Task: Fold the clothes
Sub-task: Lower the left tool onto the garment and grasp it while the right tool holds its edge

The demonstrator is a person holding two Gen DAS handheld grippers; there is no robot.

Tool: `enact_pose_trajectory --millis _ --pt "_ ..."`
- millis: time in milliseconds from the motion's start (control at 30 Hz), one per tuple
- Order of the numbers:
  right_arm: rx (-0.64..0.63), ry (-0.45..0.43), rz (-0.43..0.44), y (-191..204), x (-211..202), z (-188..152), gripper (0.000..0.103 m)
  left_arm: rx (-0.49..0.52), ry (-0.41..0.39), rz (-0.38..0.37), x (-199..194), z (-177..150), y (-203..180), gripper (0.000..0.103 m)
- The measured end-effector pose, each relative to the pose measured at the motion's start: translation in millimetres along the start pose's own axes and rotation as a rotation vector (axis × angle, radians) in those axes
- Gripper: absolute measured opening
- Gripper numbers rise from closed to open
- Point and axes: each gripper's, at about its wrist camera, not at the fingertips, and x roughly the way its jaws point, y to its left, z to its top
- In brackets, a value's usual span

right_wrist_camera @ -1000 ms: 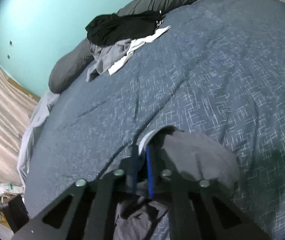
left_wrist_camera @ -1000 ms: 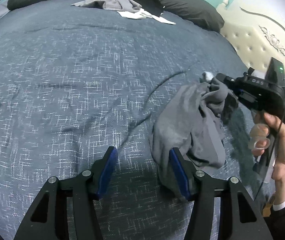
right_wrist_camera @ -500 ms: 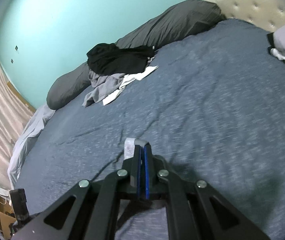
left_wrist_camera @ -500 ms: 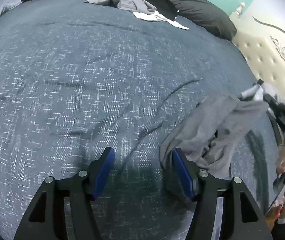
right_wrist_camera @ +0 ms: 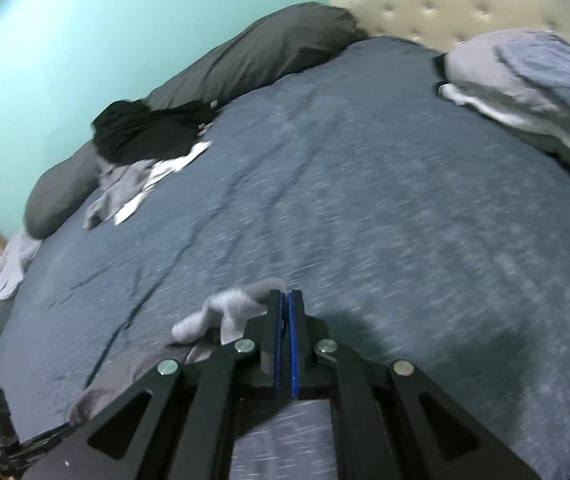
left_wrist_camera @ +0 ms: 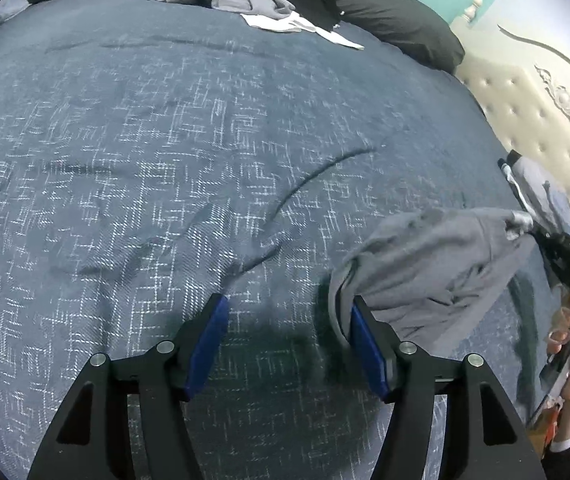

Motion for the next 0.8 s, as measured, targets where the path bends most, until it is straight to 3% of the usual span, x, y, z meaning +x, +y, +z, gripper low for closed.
enact_pose_trajectory --millis 233,467,600,800 --pt "-0.016 -0.014 0.046 3 -3 -2 0.003 0.001 -0.003 -0.019 2 3 -3 0.065" --pt "-0.016 0.004 0.105 12 0 -3 0.003 0.097 0.059 -0.155 13 -8 -36 0.054" --pt "-0.015 0.0 0.115 13 -3 -3 0.003 0.095 0.025 -0.157 0 -6 -34 0.053" --pt "-0.004 -0.001 0.12 13 -5 -3 0.003 -0.011 -0.062 -0.057 -19 6 3 0.053"
